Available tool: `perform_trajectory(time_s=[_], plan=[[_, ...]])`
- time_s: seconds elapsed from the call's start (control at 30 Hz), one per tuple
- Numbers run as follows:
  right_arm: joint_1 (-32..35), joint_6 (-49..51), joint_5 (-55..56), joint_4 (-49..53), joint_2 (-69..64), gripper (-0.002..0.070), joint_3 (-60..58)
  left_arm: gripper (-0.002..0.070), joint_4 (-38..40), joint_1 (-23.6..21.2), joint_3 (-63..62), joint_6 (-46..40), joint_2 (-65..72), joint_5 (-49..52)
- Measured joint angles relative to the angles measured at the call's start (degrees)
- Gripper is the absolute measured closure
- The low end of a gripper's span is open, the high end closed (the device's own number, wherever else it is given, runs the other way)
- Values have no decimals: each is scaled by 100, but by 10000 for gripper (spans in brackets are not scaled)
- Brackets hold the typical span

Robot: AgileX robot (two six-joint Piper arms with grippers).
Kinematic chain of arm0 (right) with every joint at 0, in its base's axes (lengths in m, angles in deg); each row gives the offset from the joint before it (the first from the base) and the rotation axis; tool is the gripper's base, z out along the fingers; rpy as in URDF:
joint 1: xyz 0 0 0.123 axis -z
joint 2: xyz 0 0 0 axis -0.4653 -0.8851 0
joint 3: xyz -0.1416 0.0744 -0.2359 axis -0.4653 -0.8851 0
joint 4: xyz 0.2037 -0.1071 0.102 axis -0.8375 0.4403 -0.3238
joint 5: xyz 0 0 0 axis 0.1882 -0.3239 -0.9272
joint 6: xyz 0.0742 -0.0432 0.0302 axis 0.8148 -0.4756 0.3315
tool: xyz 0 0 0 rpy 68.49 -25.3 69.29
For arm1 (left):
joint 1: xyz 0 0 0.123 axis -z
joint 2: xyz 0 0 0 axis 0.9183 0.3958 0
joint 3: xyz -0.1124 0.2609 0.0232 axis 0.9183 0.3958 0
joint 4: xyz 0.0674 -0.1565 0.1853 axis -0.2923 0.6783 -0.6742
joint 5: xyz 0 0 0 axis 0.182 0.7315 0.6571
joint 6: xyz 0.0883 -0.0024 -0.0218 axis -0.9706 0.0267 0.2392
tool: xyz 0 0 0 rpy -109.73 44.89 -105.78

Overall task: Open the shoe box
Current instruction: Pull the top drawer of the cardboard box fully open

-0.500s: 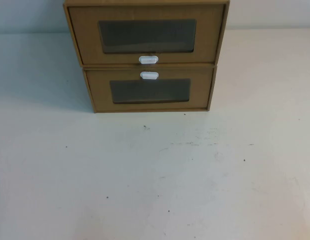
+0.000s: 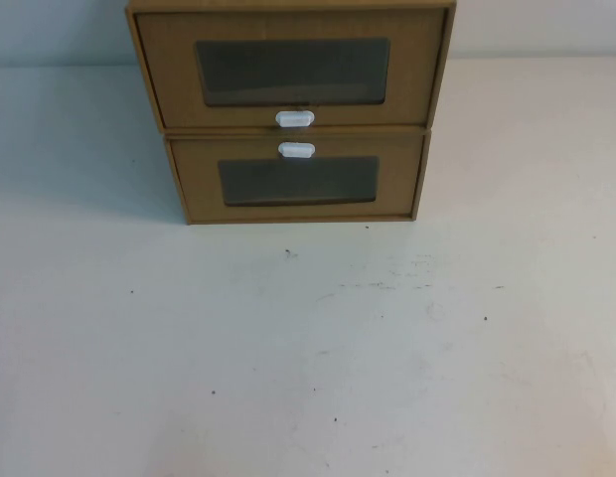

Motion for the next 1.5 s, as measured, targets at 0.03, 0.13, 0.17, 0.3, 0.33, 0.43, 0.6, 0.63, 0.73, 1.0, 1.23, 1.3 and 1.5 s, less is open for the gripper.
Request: perform_trajectory(time_s=[0.03, 0.13, 0.17, 0.3, 0.33, 0.43, 0.6, 0.63, 0.73, 1.0, 1.23, 1.3, 1.5], plan=[[0, 0, 0, 0, 0, 690, 0, 680, 0, 0, 0, 0, 0, 0], [0, 0, 0, 0, 0, 690, 0, 680, 0, 0, 0, 0, 0, 0], [0, 0, 0, 0, 0, 690, 0, 680, 0, 0, 0, 0, 0, 0], [0, 0, 0, 0, 0, 690, 0, 680, 0, 0, 0, 0, 0, 0], [0, 0, 0, 0, 0, 690, 0, 680, 0, 0, 0, 0, 0, 0], [0, 0, 0, 0, 0, 690, 0, 680, 0, 0, 0, 0, 0, -34], [0, 0, 0, 0, 0, 690, 0, 680, 213, 0, 0, 0, 0, -233], [0, 0, 0, 0, 0, 690, 0, 680, 263, 0, 0, 0, 0, -281], [0, 0, 0, 0, 0, 690, 0, 680, 482, 0, 0, 0, 0, -384], [0, 0, 0, 0, 0, 690, 0, 680, 1667, 0, 0, 276, 0, -871], [0, 0, 0, 0, 0, 690, 0, 680, 3060, 0, 0, 440, 0, -1551], [0, 0, 0, 0, 0, 690, 0, 680, 3126, 0, 0, 409, 0, -1619], [0, 0, 0, 0, 0, 690, 0, 680, 3366, 0, -69, 440, 0, -1546]])
